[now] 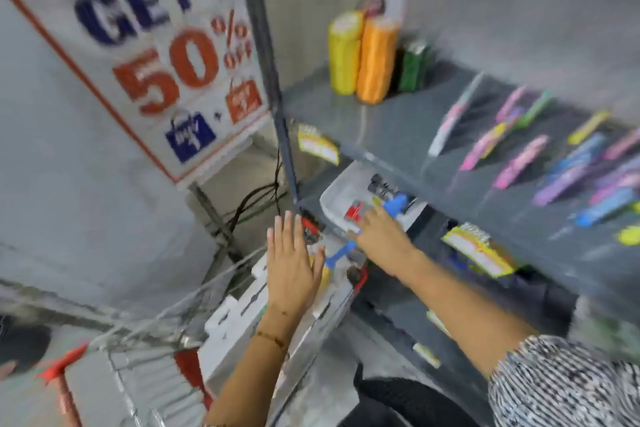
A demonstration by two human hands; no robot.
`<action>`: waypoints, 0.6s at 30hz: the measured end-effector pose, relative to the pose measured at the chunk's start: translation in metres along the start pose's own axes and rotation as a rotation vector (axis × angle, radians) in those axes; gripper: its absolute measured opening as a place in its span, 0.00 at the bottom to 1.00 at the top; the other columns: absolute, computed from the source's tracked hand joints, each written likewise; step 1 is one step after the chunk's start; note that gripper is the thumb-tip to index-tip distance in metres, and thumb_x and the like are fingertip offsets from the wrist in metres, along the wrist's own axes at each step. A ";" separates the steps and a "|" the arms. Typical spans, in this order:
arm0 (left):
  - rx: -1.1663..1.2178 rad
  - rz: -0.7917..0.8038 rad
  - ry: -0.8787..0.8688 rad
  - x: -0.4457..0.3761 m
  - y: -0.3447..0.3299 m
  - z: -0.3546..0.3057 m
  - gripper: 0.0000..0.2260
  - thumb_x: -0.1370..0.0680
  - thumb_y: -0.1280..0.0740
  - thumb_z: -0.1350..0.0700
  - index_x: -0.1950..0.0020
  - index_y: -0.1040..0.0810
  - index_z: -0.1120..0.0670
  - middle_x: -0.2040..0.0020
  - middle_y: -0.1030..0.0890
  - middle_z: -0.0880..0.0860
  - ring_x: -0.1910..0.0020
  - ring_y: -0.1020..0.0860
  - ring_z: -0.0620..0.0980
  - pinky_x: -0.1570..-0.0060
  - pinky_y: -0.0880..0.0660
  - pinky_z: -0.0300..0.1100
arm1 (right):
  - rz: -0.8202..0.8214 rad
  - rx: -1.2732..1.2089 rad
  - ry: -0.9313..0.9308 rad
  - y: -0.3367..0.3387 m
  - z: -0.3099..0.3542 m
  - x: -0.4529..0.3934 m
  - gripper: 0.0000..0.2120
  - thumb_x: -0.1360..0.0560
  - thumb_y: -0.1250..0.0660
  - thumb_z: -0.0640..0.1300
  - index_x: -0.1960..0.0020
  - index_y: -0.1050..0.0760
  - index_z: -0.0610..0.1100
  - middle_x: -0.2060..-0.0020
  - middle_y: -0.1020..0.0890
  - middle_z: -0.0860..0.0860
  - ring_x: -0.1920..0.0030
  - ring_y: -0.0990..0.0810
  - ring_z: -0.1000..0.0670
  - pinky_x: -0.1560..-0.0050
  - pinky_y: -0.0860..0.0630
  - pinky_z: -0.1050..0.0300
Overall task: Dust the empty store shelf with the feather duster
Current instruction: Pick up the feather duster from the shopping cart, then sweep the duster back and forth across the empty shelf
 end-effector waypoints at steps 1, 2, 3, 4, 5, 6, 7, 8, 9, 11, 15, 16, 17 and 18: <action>0.014 -0.035 -0.025 -0.010 0.024 -0.015 0.28 0.22 0.45 0.46 0.31 0.33 0.66 0.31 0.32 0.65 0.30 0.39 0.63 0.31 0.46 0.55 | -0.008 -0.032 -0.039 0.019 -0.014 0.015 0.08 0.35 0.30 0.48 0.57 0.17 0.49 0.63 0.16 0.49 0.57 0.19 0.45 0.47 0.32 0.49; 0.025 -0.076 -0.051 -0.019 0.049 -0.029 0.29 0.22 0.45 0.45 0.31 0.33 0.66 0.31 0.32 0.65 0.30 0.39 0.63 0.31 0.46 0.54 | -0.026 -0.064 -0.076 0.038 -0.027 0.032 0.10 0.38 0.28 0.48 0.58 0.16 0.48 0.65 0.16 0.48 0.59 0.19 0.45 0.48 0.33 0.50; 0.040 -0.095 -0.094 -0.030 0.075 -0.046 0.29 0.21 0.47 0.44 0.31 0.32 0.66 0.31 0.31 0.65 0.30 0.39 0.62 0.30 0.47 0.53 | -0.054 -0.078 -0.111 0.060 -0.044 0.049 0.09 0.43 0.25 0.48 0.63 0.16 0.48 0.70 0.17 0.49 0.63 0.19 0.46 0.51 0.35 0.52; 0.047 -0.120 -0.138 -0.037 0.096 -0.060 0.30 0.20 0.50 0.42 0.31 0.32 0.66 0.31 0.31 0.65 0.30 0.39 0.62 0.29 0.49 0.51 | -0.095 -0.079 -0.143 0.077 -0.056 0.063 0.07 0.46 0.24 0.48 0.67 0.17 0.50 0.74 0.19 0.50 0.68 0.19 0.48 0.55 0.38 0.53; 0.055 -0.128 -0.186 -0.046 0.117 -0.076 0.32 0.19 0.52 0.41 0.31 0.32 0.66 0.31 0.31 0.65 0.30 0.39 0.62 0.29 0.50 0.50 | -0.110 -0.074 -0.173 0.095 -0.072 0.078 0.05 0.46 0.25 0.49 0.70 0.17 0.52 0.77 0.20 0.51 0.70 0.20 0.50 0.57 0.40 0.53; 0.062 -0.147 -0.235 -0.053 0.134 -0.088 0.32 0.19 0.53 0.40 0.31 0.32 0.66 0.31 0.31 0.65 0.30 0.40 0.62 0.29 0.51 0.50 | -0.134 -0.073 -0.202 0.109 -0.083 0.090 0.03 0.45 0.28 0.49 0.71 0.18 0.55 0.78 0.21 0.52 0.71 0.21 0.50 0.58 0.40 0.54; 0.068 -0.162 -0.284 -0.063 0.153 -0.104 0.32 0.19 0.53 0.40 0.31 0.32 0.65 0.31 0.32 0.65 0.29 0.41 0.62 0.29 0.51 0.50 | -0.169 -0.063 -0.238 0.125 -0.098 0.104 0.06 0.44 0.32 0.49 0.71 0.18 0.57 0.79 0.21 0.53 0.72 0.21 0.51 0.58 0.39 0.54; 0.066 -0.189 -0.317 -0.069 0.168 -0.115 0.31 0.19 0.52 0.40 0.31 0.33 0.65 0.30 0.32 0.65 0.29 0.41 0.62 0.30 0.51 0.50 | -0.227 -0.059 -0.268 0.142 -0.108 0.116 0.10 0.43 0.36 0.48 0.70 0.18 0.59 0.79 0.22 0.53 0.72 0.21 0.51 0.57 0.37 0.55; 0.071 -0.209 -0.349 -0.076 0.185 -0.130 0.31 0.19 0.52 0.40 0.31 0.33 0.65 0.30 0.33 0.65 0.29 0.41 0.62 0.30 0.50 0.52 | -0.285 -0.071 -0.318 0.158 -0.120 0.131 0.14 0.40 0.39 0.46 0.69 0.17 0.60 0.78 0.22 0.53 0.72 0.21 0.51 0.56 0.35 0.55; 0.097 -0.272 -0.399 -0.086 0.216 -0.157 0.32 0.19 0.54 0.39 0.31 0.33 0.64 0.29 0.34 0.64 0.29 0.40 0.63 0.30 0.48 0.54 | -0.433 -0.108 -0.407 0.188 -0.139 0.159 0.20 0.36 0.46 0.44 0.65 0.16 0.59 0.77 0.21 0.52 0.72 0.21 0.49 0.57 0.38 0.54; 0.198 -0.491 -0.505 -0.090 0.284 -0.214 0.31 0.19 0.54 0.40 0.30 0.32 0.63 0.29 0.34 0.63 0.28 0.41 0.63 0.30 0.48 0.58 | -0.706 -0.144 -0.622 0.240 -0.171 0.216 0.16 0.37 0.40 0.44 0.58 0.16 0.57 0.74 0.20 0.51 0.71 0.22 0.46 0.59 0.41 0.53; 0.226 -0.551 -0.527 -0.089 0.300 -0.228 0.30 0.19 0.53 0.41 0.30 0.32 0.63 0.28 0.34 0.63 0.28 0.42 0.63 0.30 0.48 0.58 | -0.757 -0.153 -0.685 0.251 -0.179 0.231 0.16 0.37 0.39 0.46 0.57 0.16 0.57 0.74 0.19 0.51 0.71 0.21 0.46 0.58 0.40 0.53; 0.247 -0.606 -0.546 -0.088 0.314 -0.241 0.29 0.19 0.51 0.42 0.30 0.33 0.62 0.28 0.35 0.63 0.27 0.42 0.62 0.30 0.49 0.58 | -0.818 -0.165 -0.747 0.262 -0.188 0.245 0.15 0.36 0.39 0.46 0.57 0.16 0.57 0.74 0.19 0.52 0.71 0.21 0.47 0.58 0.40 0.54; 0.260 -0.655 -0.569 -0.088 0.326 -0.255 0.28 0.19 0.50 0.42 0.30 0.33 0.62 0.28 0.36 0.63 0.27 0.43 0.62 0.29 0.50 0.57 | -0.875 -0.180 -0.801 0.270 -0.195 0.260 0.15 0.35 0.40 0.47 0.57 0.16 0.57 0.74 0.19 0.53 0.71 0.21 0.47 0.58 0.40 0.54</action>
Point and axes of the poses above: each hand's wrist, its own x-axis away from the middle knuckle, its own y-axis out of the back of the hand, z = x × y, the point moved 3 cm from there along -x, towards the middle knuckle
